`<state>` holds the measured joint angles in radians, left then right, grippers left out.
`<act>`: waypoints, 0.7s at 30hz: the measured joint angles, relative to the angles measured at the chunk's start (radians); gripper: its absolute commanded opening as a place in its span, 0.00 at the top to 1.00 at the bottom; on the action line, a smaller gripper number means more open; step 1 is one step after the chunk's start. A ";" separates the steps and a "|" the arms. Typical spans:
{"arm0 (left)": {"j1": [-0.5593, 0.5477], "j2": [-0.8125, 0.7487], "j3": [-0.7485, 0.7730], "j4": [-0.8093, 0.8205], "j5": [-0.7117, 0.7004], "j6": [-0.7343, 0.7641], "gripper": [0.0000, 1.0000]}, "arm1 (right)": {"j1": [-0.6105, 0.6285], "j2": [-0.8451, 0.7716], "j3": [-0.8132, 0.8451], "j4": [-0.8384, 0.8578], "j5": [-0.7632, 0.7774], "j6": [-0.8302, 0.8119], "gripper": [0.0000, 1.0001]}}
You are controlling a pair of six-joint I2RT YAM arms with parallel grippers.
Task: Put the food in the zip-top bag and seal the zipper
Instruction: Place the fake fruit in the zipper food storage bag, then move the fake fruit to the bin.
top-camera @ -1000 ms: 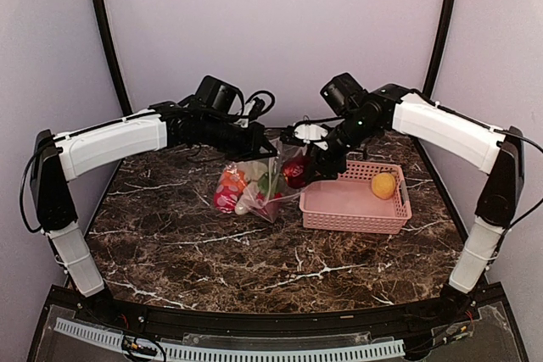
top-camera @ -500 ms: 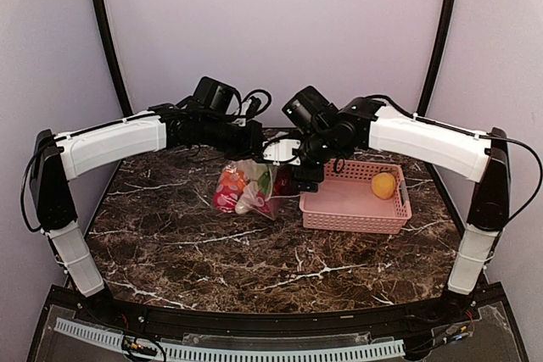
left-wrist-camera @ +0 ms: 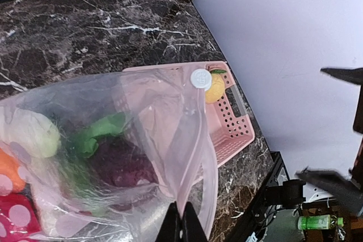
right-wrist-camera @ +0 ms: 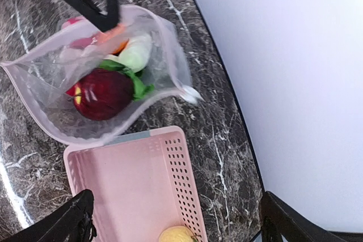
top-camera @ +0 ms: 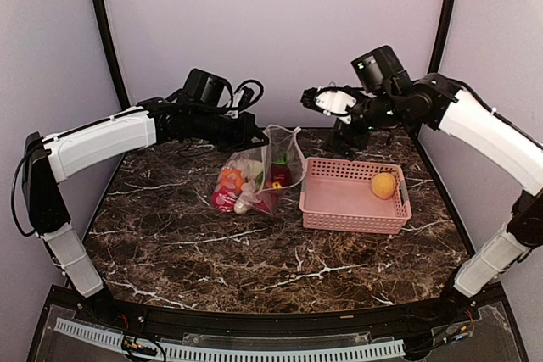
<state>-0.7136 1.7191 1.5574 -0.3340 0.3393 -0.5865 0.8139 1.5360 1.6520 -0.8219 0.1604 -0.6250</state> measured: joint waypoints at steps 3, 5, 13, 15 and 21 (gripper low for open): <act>0.014 -0.024 0.020 -0.024 -0.026 0.026 0.99 | -0.147 -0.070 -0.031 0.013 -0.089 0.032 0.02; 0.021 -0.027 0.045 -0.038 -0.024 0.030 0.99 | -0.254 -0.102 -0.075 0.013 -0.139 0.051 0.06; -0.020 0.008 0.076 -0.094 0.008 0.034 0.99 | -0.526 -0.083 -0.245 -0.095 -0.359 0.087 0.22; -0.031 0.009 0.076 -0.114 -0.008 0.053 0.99 | -0.575 -0.066 -0.273 -0.123 -0.393 0.089 0.23; -0.032 0.009 0.076 -0.140 -0.077 0.105 0.99 | -0.640 -0.030 -0.319 -0.142 -0.418 0.103 0.27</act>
<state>-0.7460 1.7279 1.6337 -0.4736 0.2619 -0.4816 0.1741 1.5059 1.3327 -0.9638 -0.2577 -0.5220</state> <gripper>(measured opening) 0.010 0.745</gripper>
